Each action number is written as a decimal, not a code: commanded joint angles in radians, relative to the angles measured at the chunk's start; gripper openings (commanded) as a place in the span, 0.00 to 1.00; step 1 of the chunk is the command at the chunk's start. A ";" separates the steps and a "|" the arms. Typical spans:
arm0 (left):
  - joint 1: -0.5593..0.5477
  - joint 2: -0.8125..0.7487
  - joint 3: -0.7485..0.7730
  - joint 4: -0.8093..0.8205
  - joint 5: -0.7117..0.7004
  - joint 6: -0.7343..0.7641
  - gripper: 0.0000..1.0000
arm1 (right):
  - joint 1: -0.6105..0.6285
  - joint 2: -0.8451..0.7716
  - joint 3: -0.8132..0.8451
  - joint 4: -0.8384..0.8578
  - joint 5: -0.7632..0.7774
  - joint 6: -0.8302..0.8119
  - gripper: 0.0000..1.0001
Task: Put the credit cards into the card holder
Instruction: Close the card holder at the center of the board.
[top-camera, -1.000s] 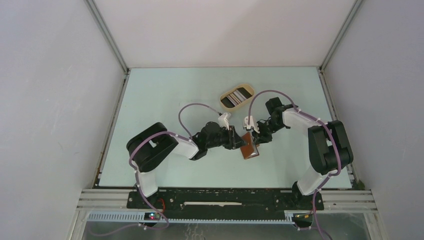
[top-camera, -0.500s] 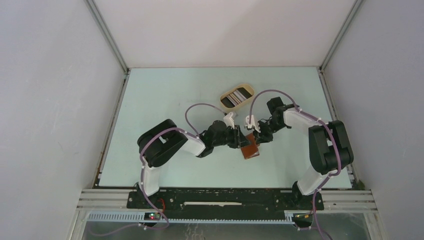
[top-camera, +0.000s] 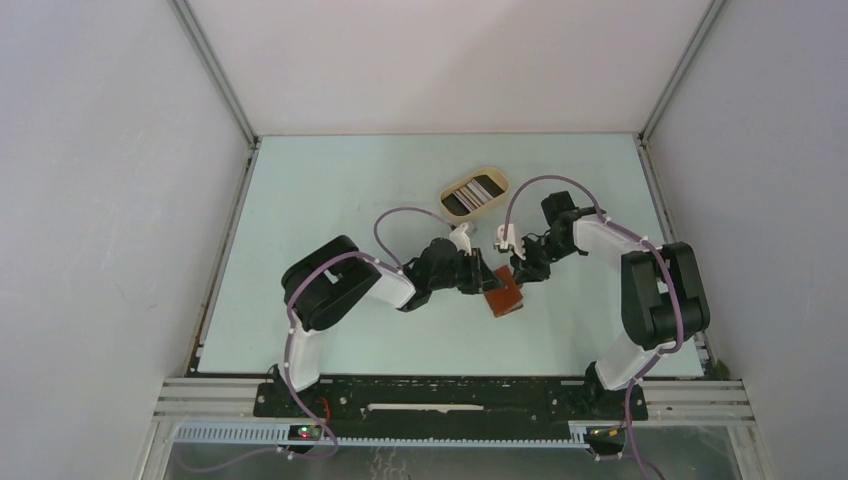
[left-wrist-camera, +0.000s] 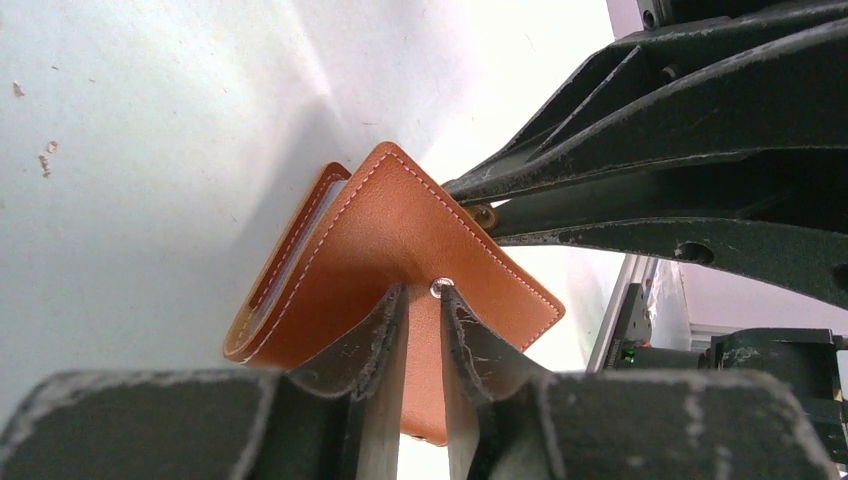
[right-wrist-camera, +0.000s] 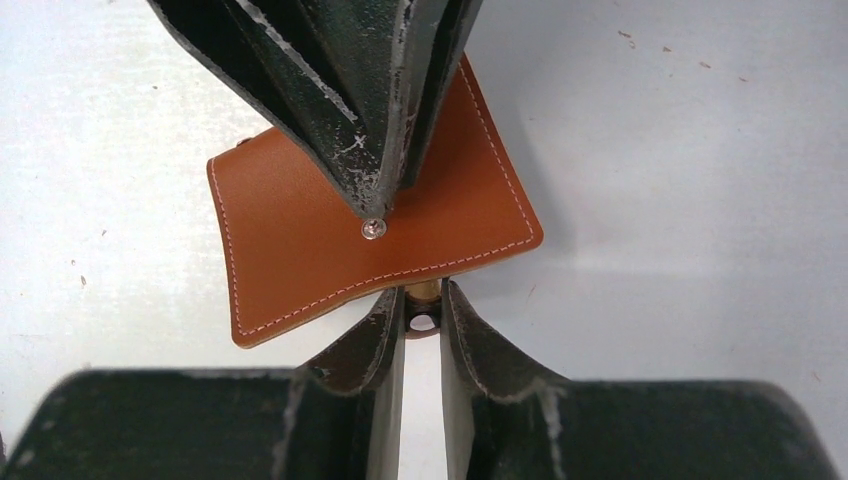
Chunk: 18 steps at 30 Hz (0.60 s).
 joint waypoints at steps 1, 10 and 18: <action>0.004 0.049 0.027 -0.151 -0.013 0.027 0.24 | -0.017 -0.041 0.012 0.034 -0.011 0.050 0.24; 0.004 0.056 0.046 -0.184 -0.003 0.043 0.22 | -0.030 0.014 0.092 -0.036 0.028 0.111 0.28; -0.008 0.064 0.089 -0.257 -0.003 0.078 0.23 | -0.037 0.030 0.110 -0.058 0.050 0.118 0.31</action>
